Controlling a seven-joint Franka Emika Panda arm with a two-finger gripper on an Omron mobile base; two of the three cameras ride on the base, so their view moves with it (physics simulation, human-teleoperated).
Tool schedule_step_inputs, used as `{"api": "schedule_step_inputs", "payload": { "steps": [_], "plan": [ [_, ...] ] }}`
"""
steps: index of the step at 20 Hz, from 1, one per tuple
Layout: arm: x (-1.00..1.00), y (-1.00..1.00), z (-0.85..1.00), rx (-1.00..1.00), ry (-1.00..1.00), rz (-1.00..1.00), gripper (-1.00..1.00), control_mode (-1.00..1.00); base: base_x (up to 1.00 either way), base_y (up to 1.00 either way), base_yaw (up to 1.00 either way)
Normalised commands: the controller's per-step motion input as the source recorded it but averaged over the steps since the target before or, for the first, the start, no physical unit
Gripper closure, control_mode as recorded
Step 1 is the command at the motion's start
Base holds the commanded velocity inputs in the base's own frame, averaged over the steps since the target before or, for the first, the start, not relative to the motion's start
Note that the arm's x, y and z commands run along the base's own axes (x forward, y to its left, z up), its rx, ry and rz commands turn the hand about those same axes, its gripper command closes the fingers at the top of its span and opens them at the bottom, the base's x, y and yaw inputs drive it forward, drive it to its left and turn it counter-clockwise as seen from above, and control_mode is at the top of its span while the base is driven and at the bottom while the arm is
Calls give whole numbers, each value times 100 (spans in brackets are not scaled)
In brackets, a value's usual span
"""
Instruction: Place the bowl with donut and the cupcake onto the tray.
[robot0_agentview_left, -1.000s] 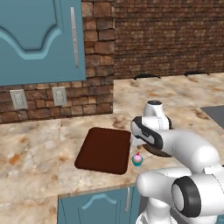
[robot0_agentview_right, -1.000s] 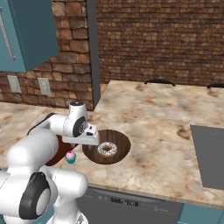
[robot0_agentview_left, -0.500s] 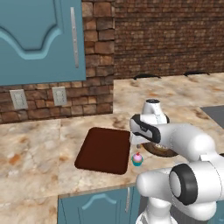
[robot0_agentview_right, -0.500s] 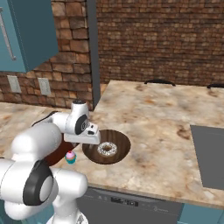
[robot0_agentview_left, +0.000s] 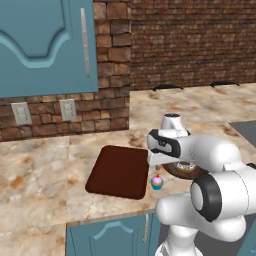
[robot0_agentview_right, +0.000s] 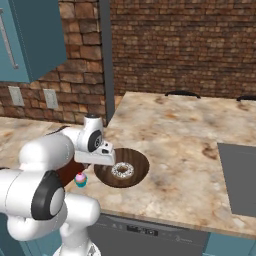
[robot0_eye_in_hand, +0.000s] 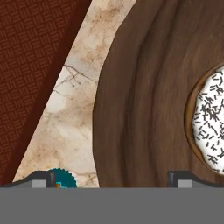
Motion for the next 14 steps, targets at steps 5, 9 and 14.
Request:
{"api": "schedule_step_inputs", "payload": {
  "steps": [5, 9, 14],
  "plan": [
    [1, 0, -16, 0, 3, 0, -100, -100, 0, 0, 0],
    [0, 0, -17, 0, 2, 0, -100, -100, 0, 0, 0],
    [0, 0, -16, 0, 2, 0, -100, -100, 0, 0, 0]
  ]
}}
